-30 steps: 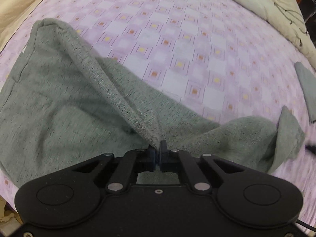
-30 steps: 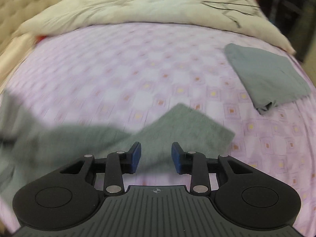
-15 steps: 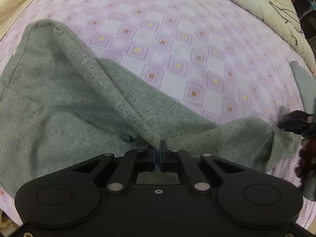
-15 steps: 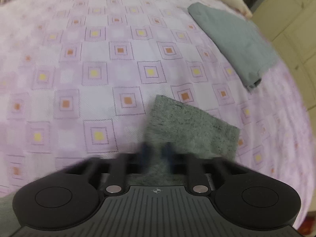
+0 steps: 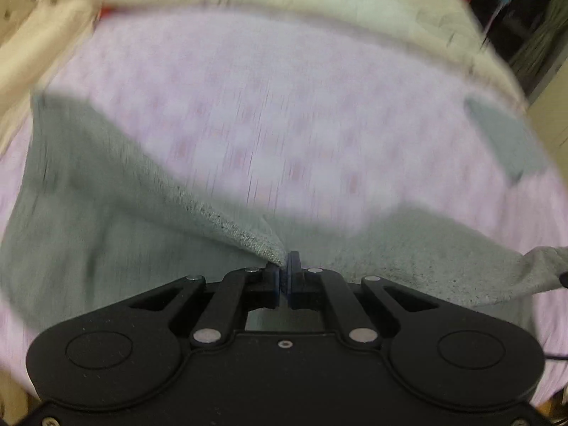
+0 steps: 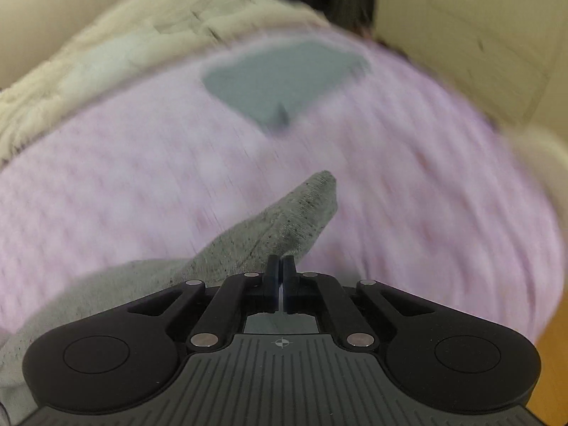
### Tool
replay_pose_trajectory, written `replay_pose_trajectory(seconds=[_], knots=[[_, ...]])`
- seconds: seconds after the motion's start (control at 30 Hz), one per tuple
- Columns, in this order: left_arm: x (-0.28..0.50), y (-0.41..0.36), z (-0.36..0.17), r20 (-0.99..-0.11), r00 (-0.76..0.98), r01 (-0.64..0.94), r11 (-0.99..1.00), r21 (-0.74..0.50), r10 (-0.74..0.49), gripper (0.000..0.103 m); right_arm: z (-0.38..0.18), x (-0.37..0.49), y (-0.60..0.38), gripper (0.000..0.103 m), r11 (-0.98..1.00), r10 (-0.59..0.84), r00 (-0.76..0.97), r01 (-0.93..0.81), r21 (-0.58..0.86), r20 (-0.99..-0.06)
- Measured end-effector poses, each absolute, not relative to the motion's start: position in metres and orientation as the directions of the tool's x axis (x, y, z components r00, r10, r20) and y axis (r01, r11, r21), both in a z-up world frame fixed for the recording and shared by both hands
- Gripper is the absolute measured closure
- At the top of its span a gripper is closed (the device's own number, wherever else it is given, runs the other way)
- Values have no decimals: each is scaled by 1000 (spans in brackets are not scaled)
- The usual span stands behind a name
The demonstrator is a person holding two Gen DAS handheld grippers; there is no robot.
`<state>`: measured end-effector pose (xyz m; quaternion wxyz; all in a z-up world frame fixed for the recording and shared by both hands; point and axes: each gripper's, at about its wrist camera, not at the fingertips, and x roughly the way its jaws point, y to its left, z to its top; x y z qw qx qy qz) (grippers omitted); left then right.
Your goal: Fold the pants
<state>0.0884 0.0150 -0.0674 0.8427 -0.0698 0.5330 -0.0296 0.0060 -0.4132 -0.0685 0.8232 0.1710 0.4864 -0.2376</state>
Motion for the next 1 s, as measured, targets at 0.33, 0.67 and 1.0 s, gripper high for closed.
replay_pose_trajectory(seconds=[0.33,0.67,1.0], knots=[[44,13,-137,-972,232,-120,990,-68,-39,98,-140,-79,-427,99,776,-65,355,606,176,-932],[36,7,-142,-966,258,-125,992,-25,8,98,-129,-83,-485,54,780,-73,462,578,238,-884],[32,-4,-139,-955,292,-136,991,0,41,98,-112,-71,-469,95,877,-76,441,456,150,-894]])
